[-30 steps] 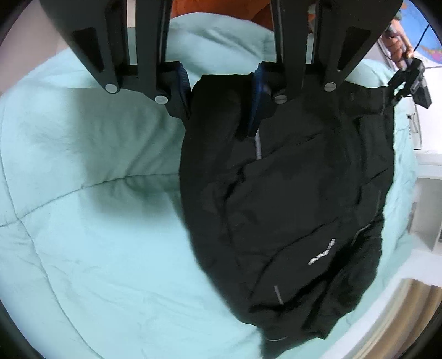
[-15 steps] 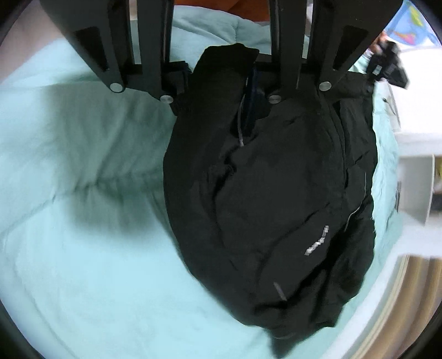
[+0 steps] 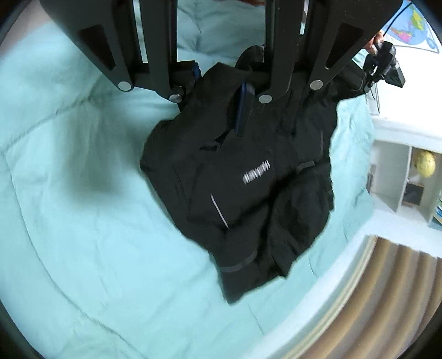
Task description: Fold large clothes
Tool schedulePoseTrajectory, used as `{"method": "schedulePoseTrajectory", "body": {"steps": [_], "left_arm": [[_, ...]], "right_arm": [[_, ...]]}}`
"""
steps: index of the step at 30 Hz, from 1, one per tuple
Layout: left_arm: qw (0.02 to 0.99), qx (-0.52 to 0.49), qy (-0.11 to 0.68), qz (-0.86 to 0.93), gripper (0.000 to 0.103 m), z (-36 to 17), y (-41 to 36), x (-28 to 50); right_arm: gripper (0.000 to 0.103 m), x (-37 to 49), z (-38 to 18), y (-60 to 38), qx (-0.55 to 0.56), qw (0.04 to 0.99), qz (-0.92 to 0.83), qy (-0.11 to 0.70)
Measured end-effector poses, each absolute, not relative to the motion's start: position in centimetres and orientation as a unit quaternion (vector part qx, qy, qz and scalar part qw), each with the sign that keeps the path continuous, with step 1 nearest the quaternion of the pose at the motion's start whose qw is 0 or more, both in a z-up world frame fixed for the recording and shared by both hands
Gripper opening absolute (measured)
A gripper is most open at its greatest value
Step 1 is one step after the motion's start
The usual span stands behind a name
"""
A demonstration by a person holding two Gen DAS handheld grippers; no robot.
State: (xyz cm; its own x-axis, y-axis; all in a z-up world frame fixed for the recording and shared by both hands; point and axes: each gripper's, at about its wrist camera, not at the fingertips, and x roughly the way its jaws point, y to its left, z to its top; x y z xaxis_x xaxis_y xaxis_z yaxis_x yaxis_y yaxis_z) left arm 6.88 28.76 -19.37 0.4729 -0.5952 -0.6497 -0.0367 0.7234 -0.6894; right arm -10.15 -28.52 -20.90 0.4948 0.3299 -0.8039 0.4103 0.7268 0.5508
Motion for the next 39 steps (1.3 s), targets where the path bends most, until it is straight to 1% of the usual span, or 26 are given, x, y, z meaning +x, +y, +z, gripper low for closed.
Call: {"method": "schedulePoseTrajectory", "body": {"steps": [5, 8, 13, 16, 20, 21, 22, 24, 28, 30, 34, 38, 39], "left_arm": [[0.803, -0.336, 0.458, -0.182, 0.011, -17.8, 28.4, 11.3], [0.812, -0.335, 0.438, -0.188, 0.011, -16.5, 27.8, 15.0], [0.835, -0.304, 0.420, -0.185, 0.011, -14.6, 25.8, 23.3], [0.844, -0.292, 0.417, -0.168, 0.011, -14.8, 24.3, 29.8], [0.847, -0.285, 0.426, -0.138, 0.014, -17.1, 22.3, 37.3], [0.846, -0.280, 0.434, -0.129, 0.016, -18.2, 21.8, 39.0], [0.844, -0.271, 0.448, -0.115, 0.017, -19.9, 21.1, 41.1], [0.835, -0.258, 0.476, -0.093, 0.017, -22.9, 20.1, 43.8], [0.810, -0.212, 0.543, -0.067, 0.017, -30.4, 17.6, 47.4], [0.813, -0.197, 0.545, -0.064, 0.017, -32.1, 17.1, 47.6], [0.807, -0.206, 0.548, -0.076, 0.018, -31.9, 17.5, 47.7], [0.799, -0.218, 0.552, -0.097, 0.019, -29.9, 18.9, 47.2], [0.802, -0.216, 0.547, -0.105, 0.021, -28.7, 19.4, 46.9]], "right_arm": [[0.024, -6.4, -18.5, -29.8, 0.365, 0.801, -0.024, 0.474], [0.024, -2.8, -16.9, -30.4, 0.351, 0.814, -0.019, 0.462], [0.024, 5.9, -14.7, -31.2, 0.314, 0.835, -0.024, 0.451], [0.024, 11.4, -14.5, -32.0, 0.303, 0.839, -0.033, 0.451], [0.027, 19.7, -16.8, -33.0, 0.291, 0.833, -0.057, 0.467], [0.031, 21.7, -18.0, -33.1, 0.287, 0.829, -0.063, 0.476], [0.034, 23.2, -19.0, -33.3, 0.286, 0.824, -0.067, 0.485], [0.036, 26.7, -22.7, -33.3, 0.289, 0.805, -0.075, 0.513], [0.036, 30.5, -29.7, -33.0, 0.289, 0.768, -0.088, 0.565], [0.036, 31.5, -31.7, -32.8, 0.289, 0.761, -0.089, 0.573], [0.037, 32.5, -32.6, -32.8, 0.281, 0.759, -0.084, 0.581], [0.038, 32.2, -30.9, -33.2, 0.278, 0.760, -0.069, 0.584], [0.041, 31.7, -30.1, -33.4, 0.274, 0.762, -0.064, 0.583]]}}
